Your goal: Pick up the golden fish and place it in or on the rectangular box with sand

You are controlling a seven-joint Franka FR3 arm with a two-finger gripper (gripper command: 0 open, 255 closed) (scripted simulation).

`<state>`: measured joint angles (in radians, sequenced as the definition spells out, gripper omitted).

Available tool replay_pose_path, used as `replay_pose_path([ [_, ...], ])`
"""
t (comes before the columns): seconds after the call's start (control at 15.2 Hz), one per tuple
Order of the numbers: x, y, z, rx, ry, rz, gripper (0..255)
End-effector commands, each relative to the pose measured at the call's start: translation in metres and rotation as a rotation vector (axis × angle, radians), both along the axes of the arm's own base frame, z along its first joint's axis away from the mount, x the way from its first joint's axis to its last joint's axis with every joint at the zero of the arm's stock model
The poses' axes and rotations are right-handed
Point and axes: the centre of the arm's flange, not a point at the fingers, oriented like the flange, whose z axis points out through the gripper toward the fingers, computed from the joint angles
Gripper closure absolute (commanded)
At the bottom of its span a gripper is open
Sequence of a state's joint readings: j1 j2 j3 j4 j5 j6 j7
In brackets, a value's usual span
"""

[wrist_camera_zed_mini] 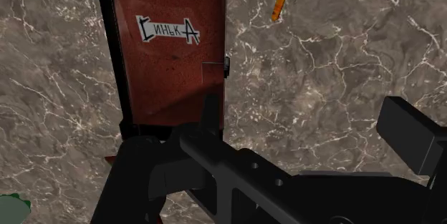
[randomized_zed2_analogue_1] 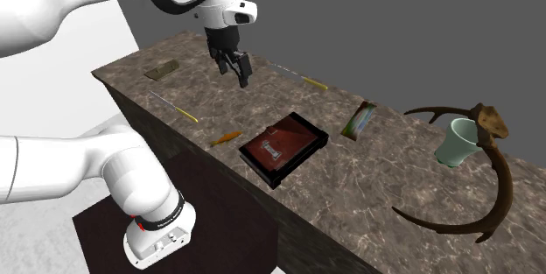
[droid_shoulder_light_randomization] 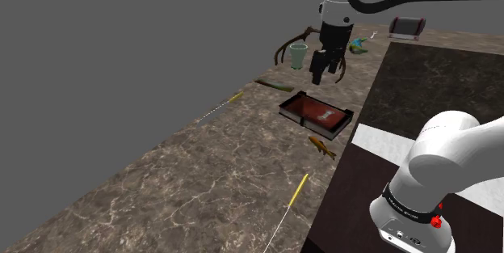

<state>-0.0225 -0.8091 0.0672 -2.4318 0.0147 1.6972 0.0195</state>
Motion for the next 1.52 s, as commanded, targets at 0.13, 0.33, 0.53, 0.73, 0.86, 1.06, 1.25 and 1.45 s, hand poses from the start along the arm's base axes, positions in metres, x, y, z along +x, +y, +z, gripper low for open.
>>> replay_pose_path([
  [0.13, 0.001, 0.008, -0.026, -0.016, 0.016, -0.033, 0],
  [0.33, 0.003, 0.018, -0.065, -0.039, 0.039, -0.082, 0],
  [0.53, 0.003, 0.027, -0.104, -0.063, 0.063, -0.131, 0],
  [0.73, 0.004, 0.036, -0.144, -0.087, 0.087, -0.179, 0],
  [0.86, 0.004, 0.041, -0.17, -0.102, 0.102, -0.212, 0],
  [1.06, 0.004, 0.046, -0.197, -0.118, 0.118, -0.245, 0],
  [1.25, 0.003, 0.044, -0.213, -0.118, 0.118, -0.245, 0],
  [1.45, 0.002, 0.041, -0.228, -0.118, 0.118, -0.245, 0],
])
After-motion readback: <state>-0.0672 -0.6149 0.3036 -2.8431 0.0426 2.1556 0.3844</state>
